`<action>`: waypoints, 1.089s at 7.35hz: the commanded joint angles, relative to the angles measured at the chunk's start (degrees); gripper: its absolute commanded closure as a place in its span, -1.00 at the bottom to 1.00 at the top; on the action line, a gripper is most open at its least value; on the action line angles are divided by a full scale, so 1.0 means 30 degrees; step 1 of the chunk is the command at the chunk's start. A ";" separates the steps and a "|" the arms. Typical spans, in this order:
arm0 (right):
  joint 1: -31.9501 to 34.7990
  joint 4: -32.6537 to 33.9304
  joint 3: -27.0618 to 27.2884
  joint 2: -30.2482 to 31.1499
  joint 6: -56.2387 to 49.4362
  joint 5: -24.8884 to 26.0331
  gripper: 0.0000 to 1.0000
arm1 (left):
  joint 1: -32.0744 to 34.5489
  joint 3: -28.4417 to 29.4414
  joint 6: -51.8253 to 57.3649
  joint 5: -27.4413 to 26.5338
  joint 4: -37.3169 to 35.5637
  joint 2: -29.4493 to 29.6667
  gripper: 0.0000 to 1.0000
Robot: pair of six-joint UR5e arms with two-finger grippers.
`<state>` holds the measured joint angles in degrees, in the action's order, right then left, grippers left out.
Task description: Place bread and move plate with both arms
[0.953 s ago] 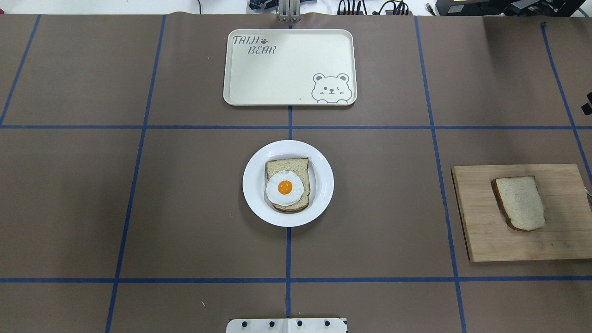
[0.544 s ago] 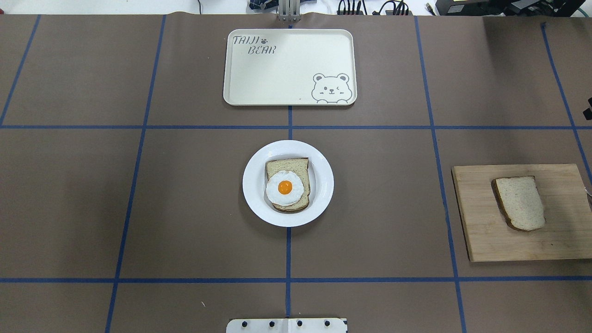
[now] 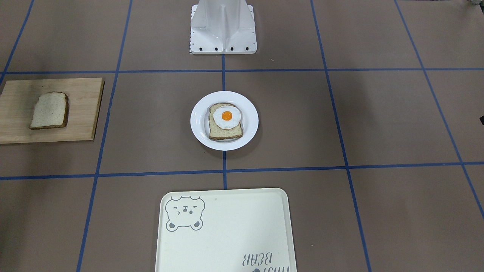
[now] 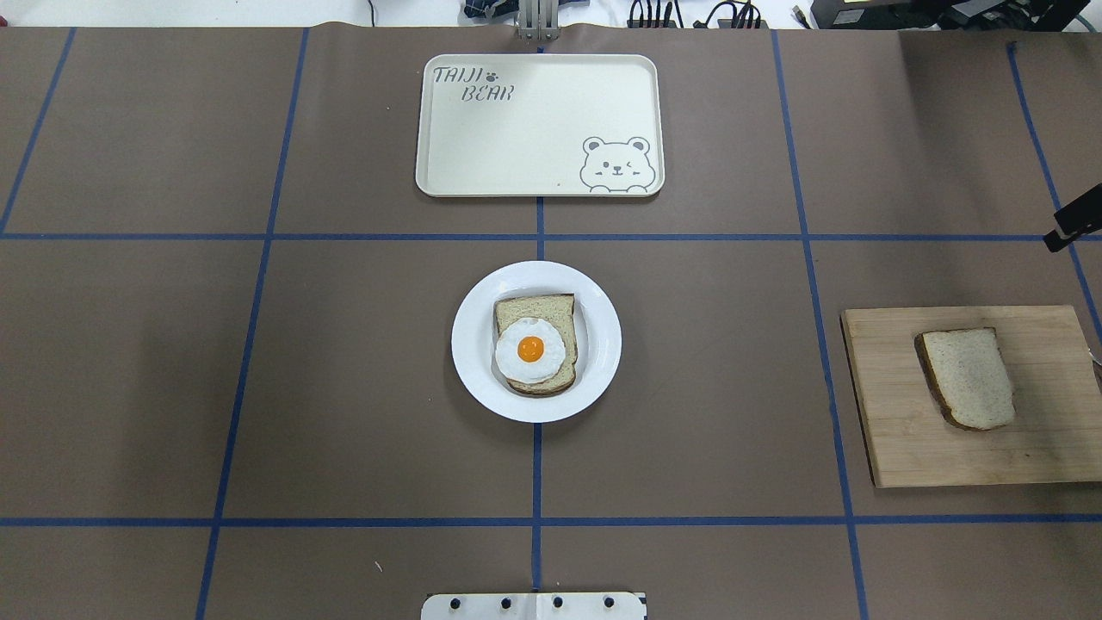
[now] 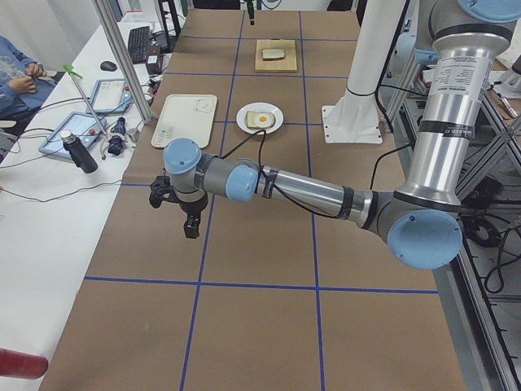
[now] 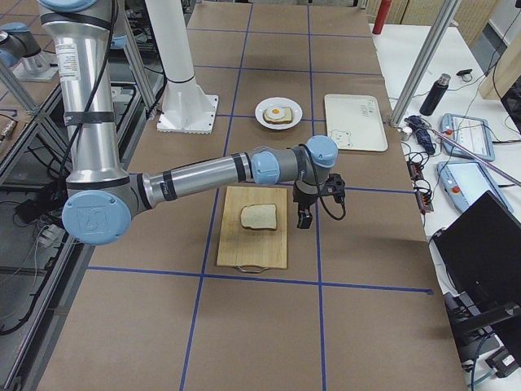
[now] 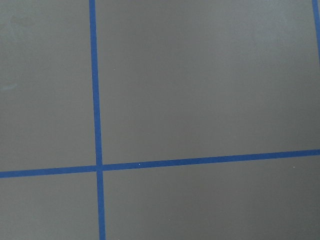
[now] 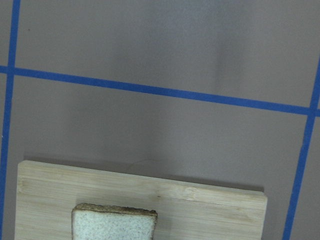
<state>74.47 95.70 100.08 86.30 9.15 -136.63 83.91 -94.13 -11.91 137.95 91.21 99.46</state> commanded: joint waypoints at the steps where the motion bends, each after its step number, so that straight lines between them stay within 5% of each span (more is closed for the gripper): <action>1: -0.0795 -0.0430 -0.0663 0.0294 -0.0060 -0.0599 -0.97 | -0.0022 0.0000 -0.0162 0.0012 0.0037 0.0011 -0.96; 4: -0.0858 -0.6365 -0.3939 0.0998 0.2821 -0.1769 -0.96 | -0.0022 0.0058 -0.0221 0.0539 0.0125 -0.0047 -0.96; 8: -0.1935 -1.3047 -0.4499 0.2957 0.6413 -0.3177 -0.98 | -0.0051 0.0117 -0.0220 0.0539 0.0125 -0.0048 -0.96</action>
<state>70.71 62.62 87.54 93.12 27.01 -145.69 83.77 -93.86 -12.58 139.56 91.58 99.32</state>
